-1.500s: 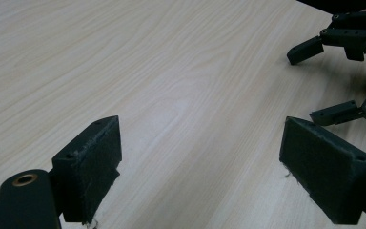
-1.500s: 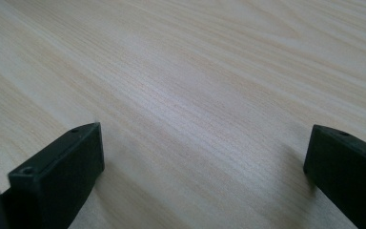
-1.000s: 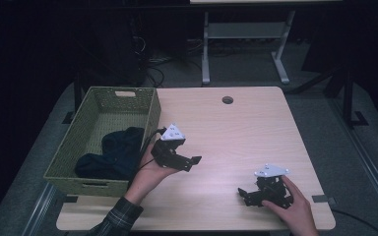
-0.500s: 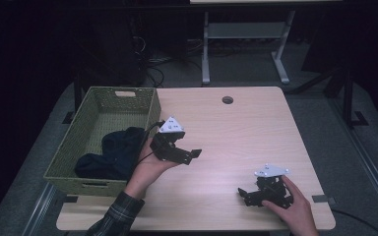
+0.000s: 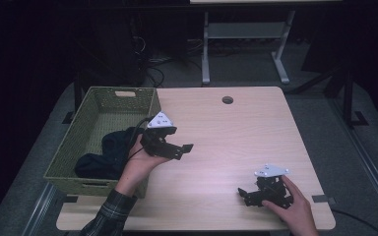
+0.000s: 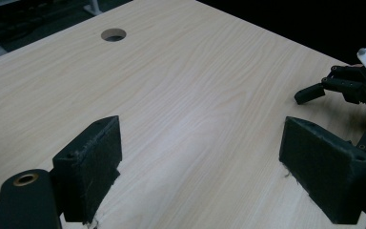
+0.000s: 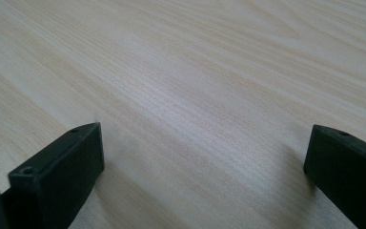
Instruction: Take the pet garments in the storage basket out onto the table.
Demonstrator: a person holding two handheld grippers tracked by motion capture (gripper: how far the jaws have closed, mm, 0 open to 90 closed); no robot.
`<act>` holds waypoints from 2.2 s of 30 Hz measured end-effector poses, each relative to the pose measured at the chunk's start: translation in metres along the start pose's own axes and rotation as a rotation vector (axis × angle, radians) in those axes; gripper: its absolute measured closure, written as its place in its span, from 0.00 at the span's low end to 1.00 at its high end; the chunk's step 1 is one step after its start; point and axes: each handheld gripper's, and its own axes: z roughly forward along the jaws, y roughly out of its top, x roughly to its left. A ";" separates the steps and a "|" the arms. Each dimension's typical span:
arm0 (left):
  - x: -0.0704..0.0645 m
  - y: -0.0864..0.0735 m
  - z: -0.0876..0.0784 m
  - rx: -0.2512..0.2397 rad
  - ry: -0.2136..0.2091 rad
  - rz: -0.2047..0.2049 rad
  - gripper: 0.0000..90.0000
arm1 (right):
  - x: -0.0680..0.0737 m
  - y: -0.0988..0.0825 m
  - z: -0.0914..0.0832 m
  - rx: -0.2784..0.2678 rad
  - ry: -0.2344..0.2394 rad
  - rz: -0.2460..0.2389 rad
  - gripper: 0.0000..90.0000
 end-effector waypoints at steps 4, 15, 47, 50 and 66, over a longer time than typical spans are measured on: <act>0.006 -0.001 -0.005 -0.006 0.009 -0.007 0.15 | 0.000 0.000 0.000 0.000 0.000 0.000 0.00; 0.018 -0.006 -0.018 -0.013 0.018 -0.015 0.15 | 0.000 0.000 0.000 0.000 0.000 0.000 0.00; 0.056 -0.026 -0.069 -0.023 0.095 -0.068 0.15 | 0.000 0.000 0.000 0.000 0.000 -0.001 0.00; 0.061 -0.029 -0.074 -0.019 0.111 -0.078 0.15 | 0.000 0.000 0.000 0.001 0.000 0.000 0.00; 0.086 -0.050 -0.101 0.020 0.174 -0.121 0.16 | 0.000 0.000 0.000 0.001 0.000 0.001 0.00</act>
